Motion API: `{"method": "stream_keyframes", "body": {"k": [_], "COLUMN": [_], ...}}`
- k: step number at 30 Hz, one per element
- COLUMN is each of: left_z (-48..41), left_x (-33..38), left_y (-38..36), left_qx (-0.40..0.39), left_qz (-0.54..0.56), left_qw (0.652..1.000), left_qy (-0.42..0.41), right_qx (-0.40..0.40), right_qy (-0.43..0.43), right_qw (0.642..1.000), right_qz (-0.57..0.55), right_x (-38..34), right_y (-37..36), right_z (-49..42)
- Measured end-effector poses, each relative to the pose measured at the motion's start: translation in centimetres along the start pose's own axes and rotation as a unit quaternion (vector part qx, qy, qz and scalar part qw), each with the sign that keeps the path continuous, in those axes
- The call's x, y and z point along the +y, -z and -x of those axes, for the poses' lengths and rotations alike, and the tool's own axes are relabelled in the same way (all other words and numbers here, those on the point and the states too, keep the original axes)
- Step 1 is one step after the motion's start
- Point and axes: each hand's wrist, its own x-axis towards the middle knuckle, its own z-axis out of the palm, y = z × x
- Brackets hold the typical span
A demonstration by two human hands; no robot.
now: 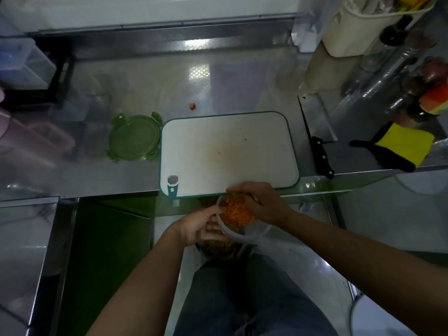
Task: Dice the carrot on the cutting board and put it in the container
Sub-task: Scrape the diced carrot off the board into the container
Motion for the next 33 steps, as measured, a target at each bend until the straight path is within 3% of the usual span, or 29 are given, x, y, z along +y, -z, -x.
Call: {"method": "stream_keyframes", "body": {"k": [5,9,14,28,33], "left_z": [0.3,0.4,0.5,0.3,0.4], "left_x": [-0.1,0.0,0.0,-0.6,-0.6], "left_y": [0.1,0.3,0.4,0.0,-0.8], "left_qx": [0.013,0.015,0.013,0.003,-0.006], "left_qz": [-0.009,-0.008,-0.009,-0.002,-0.026], "left_qw": [1.000,1.000,1.000,1.000,1.000], "left_qy": [-0.010,-0.012,-0.016,-0.022,-0.015], "right_qx": [0.047,0.010,0.032,-0.029,0.050], "right_qy": [-0.037,-0.022,-0.045,-0.038,-0.087], "right_qw": [0.998,0.998,0.996,0.996,0.993], "right_qz": [0.035,0.066,0.068,0.077,0.058], "right_x": [0.0,-0.3,-0.1,-1.1,-0.5], "right_y": [-0.1,-1.5,-0.9,-0.7,0.0], "right_z": [-1.0,-0.7,-1.0,1.3,2.9]}}
